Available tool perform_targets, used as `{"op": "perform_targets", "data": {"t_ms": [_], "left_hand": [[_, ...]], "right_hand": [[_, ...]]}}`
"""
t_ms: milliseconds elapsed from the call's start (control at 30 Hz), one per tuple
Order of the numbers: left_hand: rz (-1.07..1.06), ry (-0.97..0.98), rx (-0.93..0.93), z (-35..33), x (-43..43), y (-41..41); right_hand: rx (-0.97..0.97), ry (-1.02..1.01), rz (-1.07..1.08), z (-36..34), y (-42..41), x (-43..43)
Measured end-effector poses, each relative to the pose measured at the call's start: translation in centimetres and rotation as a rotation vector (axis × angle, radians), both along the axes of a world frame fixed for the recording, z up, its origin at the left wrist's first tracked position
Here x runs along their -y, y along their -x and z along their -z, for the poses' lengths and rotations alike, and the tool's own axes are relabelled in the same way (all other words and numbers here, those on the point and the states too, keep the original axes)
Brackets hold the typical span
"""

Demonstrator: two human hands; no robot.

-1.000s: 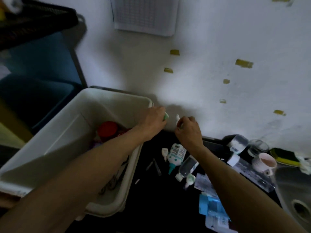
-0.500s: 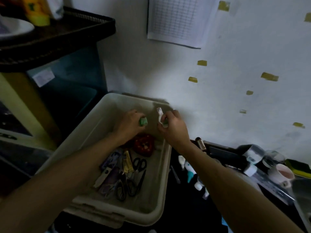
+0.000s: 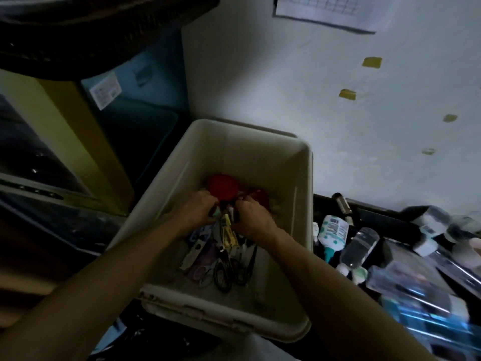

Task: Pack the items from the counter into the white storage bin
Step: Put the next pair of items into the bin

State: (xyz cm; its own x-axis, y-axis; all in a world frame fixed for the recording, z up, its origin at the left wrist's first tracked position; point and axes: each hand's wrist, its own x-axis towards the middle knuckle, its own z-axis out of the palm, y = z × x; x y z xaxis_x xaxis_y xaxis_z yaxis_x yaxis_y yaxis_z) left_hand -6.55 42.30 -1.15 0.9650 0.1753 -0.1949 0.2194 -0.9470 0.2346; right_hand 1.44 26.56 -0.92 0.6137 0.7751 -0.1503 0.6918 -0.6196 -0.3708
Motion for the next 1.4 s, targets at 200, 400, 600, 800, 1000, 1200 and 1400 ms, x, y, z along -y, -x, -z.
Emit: {"op": "perform_targets", "data": {"t_ms": [200,400,600,800,1000,1200,1400], "left_hand": [[0.142,-0.141,-0.238,3.0,-0.4,-0.1],[0.296,-0.221,-0.332,4.2,-0.7,-0.2],[0.331,-0.226,-0.489,4.4,0.5,-0.6],[0.357,-0.289,-0.284,3.1,0.6,-1.1],[0.268,-0.163,0.091,-0.4,1.4,-2.8],[0.151,-0.022,0.424,-3.9,3.2,-6.1],[0.069,0.005,0.586,-7.7,8.4,-9.3]], "right_hand": [[-0.087,0.205,0.020,4.0,1.0,-0.4],[-0.084,0.302,-0.006,5.9,1.5,-0.8],[-0.174,0.395,-0.005,6.2,1.0,-0.5],[-0.112,0.300,0.000,3.0,-0.7,-0.4],[-0.001,0.052,0.053,-1.7,-2.3,-0.4],[0.197,-0.141,0.082,-6.1,-4.2,3.3],[0.292,-0.218,0.171,-8.3,-7.4,9.1]]}}
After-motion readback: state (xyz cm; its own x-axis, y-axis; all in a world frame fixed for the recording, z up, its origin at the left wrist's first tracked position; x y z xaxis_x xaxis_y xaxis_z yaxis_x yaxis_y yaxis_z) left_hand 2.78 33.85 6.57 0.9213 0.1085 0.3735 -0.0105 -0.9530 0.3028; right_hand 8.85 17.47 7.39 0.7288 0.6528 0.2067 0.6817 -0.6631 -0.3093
